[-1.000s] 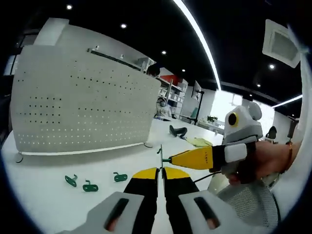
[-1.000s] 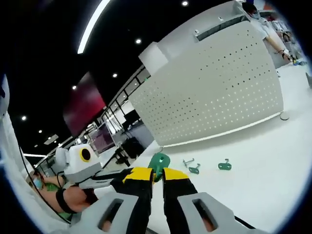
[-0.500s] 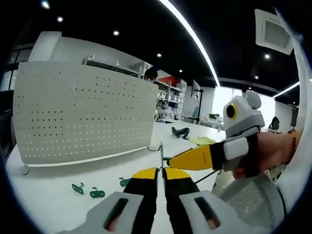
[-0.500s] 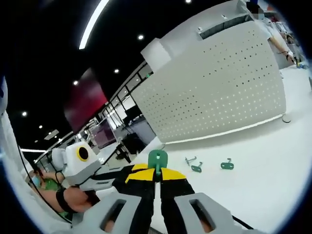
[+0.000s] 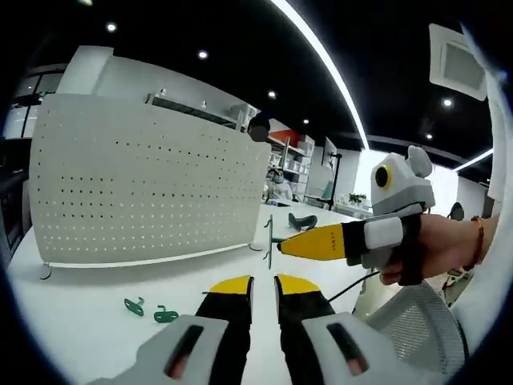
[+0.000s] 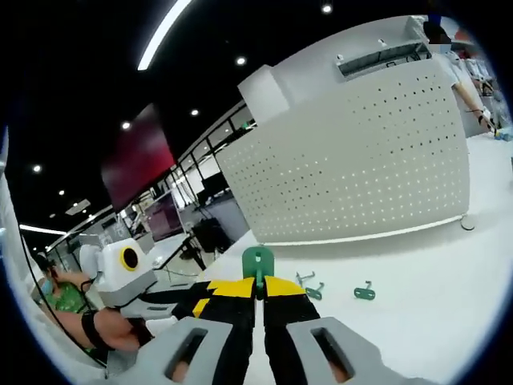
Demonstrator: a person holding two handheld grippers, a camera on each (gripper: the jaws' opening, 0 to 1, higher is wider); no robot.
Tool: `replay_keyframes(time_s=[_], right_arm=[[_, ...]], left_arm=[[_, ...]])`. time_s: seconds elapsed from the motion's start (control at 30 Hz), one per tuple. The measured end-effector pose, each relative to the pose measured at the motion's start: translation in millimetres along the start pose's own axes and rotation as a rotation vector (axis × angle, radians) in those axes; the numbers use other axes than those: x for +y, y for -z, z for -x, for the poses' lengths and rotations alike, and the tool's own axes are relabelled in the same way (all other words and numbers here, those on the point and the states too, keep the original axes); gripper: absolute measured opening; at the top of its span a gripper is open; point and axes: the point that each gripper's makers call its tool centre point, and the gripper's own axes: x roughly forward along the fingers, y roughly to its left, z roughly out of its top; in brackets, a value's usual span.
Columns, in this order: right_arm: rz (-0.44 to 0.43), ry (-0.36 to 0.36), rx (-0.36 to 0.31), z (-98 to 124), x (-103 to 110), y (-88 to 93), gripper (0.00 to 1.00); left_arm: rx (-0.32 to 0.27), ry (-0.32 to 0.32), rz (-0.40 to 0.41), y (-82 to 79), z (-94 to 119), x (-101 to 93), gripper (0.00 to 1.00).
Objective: Insert the hook assembly into the mounting plate slot until the hook locks in place.
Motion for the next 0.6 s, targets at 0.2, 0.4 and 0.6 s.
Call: replay_keyframes(time_s=[0.2,0.4,0.6], right_arm=[[0.031,0.029,-0.013,-0.8,-6.9,-9.1,0.01],[0.028,0.07,-0.026,-1.6,-17.0,-15.3,0.01],[0.058,0.115,-0.031,-4.7,-27.5,-22.0,0.01]], left_arm=[[-0.023,-0.002,0.0,-9.7,5.6,2.0,0.19],[-0.043,-0.005,-0.024,-16.4,12.0,2.5,0.22],[-0.049,-0.008,-0.033,-21.2,20.0,4.8,0.27]])
